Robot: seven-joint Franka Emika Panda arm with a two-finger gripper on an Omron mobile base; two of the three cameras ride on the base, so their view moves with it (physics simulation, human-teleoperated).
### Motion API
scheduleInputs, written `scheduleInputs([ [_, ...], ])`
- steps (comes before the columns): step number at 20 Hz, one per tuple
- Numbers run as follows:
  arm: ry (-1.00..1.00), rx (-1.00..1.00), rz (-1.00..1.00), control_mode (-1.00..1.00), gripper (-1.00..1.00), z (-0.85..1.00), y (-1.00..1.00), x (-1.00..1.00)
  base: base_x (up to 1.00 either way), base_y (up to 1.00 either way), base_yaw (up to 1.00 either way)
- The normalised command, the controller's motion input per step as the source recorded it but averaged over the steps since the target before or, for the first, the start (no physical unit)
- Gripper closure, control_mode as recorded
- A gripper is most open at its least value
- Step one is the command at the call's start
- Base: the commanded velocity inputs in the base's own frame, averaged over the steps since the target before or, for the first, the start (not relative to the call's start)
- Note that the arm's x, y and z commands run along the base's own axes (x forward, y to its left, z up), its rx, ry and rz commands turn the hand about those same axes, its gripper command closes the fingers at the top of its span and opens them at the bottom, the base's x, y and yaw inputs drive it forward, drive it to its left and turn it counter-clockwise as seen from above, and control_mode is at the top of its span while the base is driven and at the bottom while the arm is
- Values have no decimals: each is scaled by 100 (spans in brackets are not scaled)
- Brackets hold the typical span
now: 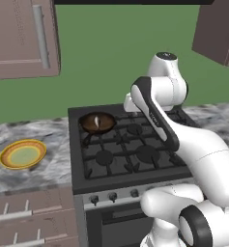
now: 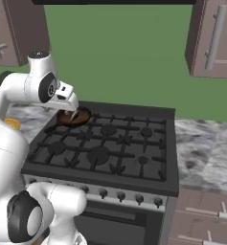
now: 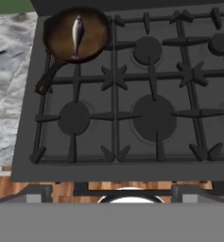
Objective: Place the fish on the plate and place the eggplant on the same plate.
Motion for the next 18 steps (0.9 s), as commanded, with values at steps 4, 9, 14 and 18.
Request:
scheduleInputs([
  [4, 0, 0, 0, 100, -100, 0, 0, 0, 0, 51, 0],
  [9, 0, 0, 0, 100, -100, 0, 0, 0, 0, 47, 0],
  [14, 0, 0, 0, -100, -100, 0, 0, 2, 0, 11, 0],
  [18, 0, 0, 0, -100, -100, -10, -6, 16, 0, 0, 0],
])
